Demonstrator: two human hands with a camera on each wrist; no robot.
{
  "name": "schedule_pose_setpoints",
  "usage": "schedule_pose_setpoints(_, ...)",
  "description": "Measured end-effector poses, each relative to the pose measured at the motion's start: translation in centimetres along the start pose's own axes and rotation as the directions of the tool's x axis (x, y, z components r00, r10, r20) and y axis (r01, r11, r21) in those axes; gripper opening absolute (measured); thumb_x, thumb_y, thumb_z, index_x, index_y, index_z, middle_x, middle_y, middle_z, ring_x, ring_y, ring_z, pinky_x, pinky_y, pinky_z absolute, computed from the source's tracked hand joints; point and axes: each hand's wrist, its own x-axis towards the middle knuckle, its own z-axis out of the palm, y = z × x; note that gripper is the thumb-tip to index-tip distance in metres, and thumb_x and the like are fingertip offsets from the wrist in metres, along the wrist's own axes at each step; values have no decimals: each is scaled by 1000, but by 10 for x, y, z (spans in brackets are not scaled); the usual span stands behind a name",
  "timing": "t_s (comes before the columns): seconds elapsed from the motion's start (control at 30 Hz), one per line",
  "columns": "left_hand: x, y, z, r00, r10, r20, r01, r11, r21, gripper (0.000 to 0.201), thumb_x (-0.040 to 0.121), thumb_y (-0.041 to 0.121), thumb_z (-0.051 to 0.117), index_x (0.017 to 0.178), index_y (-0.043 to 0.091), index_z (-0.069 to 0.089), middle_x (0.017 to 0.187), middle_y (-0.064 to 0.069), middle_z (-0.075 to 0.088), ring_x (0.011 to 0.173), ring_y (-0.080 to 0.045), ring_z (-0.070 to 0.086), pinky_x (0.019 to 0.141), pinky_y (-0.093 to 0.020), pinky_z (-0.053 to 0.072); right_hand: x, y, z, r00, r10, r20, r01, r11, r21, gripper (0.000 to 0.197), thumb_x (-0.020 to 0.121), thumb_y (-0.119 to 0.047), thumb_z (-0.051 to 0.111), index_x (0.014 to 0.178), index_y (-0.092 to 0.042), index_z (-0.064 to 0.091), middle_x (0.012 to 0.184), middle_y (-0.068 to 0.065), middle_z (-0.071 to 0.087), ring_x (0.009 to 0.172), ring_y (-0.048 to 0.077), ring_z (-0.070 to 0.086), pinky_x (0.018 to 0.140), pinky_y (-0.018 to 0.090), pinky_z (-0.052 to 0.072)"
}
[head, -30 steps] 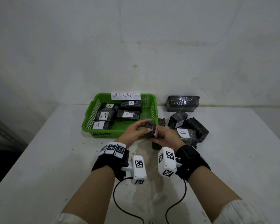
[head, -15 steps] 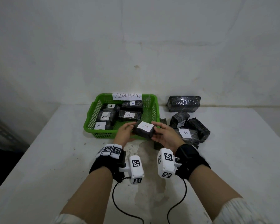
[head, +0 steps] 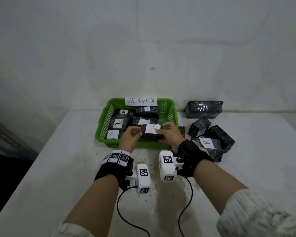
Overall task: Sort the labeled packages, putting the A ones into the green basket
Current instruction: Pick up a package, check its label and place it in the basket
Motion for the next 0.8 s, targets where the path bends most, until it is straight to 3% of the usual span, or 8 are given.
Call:
schedule_pose_setpoints(0.07,6,-5,-9,998,46,-39,-43,997,67,14,90,10,58,101,18,61,108,-6,64,102,-18,57,94,-32,44,7,-2,6,998,54,-15,-53,998,15,26,86,0,65,92,-14,44,116,15,54,100,27,57,68,33,55)
schedule_pose_setpoints(0.13,16,-14,-19,991,57,-123,-27,973,231,16,88,19,59,96,32,62,114,-4,63,113,-28,52,101,-40,39,17,-3,13,996,71,-56,-69,997,22,27,86,3,64,95,-11,43,109,13,52,99,28,55,66,33,55)
schedule_pose_setpoints(0.27,25,-21,-31,975,-43,-218,143,872,467,28,90,29,57,118,26,58,136,-10,43,131,-32,30,109,-41,24,40,-2,22,967,-8,-253,-31,989,-147,30,84,3,64,99,-8,41,107,16,53,97,31,55,84,46,54)
schedule_pose_setpoints(0.3,26,-21,-29,979,-30,-203,128,860,493,29,91,31,55,119,26,56,137,-10,42,131,-32,30,111,-41,22,45,-1,21,949,-57,-311,-13,976,-219,29,84,1,64,98,-8,40,110,18,54,96,30,55,85,40,51)
schedule_pose_setpoints(0.37,31,-24,-21,988,4,-156,83,832,549,30,93,35,50,121,27,54,135,-10,44,131,-30,31,113,-42,18,49,-4,17,913,-147,-380,-4,929,-370,26,87,-3,61,100,-9,39,113,19,55,94,29,53,75,30,39)
schedule_pose_setpoints(0.53,33,-28,11,993,62,-97,27,697,716,26,95,40,42,115,31,56,130,-4,48,129,-26,32,111,-47,12,57,-9,6,915,-252,-316,-40,723,-690,31,91,-15,56,117,-3,43,122,21,52,103,38,56,71,32,35)
schedule_pose_setpoints(0.63,31,-35,13,989,123,-76,-9,577,816,29,96,40,37,113,31,58,124,-1,54,124,-23,37,106,-46,18,65,-8,1,923,-284,-261,-27,628,-778,29,90,-20,59,111,-4,48,115,19,58,99,37,59,73,35,41)
schedule_pose_setpoints(0.8,26,-37,10,987,160,25,-102,499,861,41,100,38,26,113,23,60,117,0,61,113,-22,47,91,-39,28,70,-6,2,943,-284,-173,-36,429,-902,30,91,-16,56,116,-3,46,115,21,60,103,39,60,78,39,45)
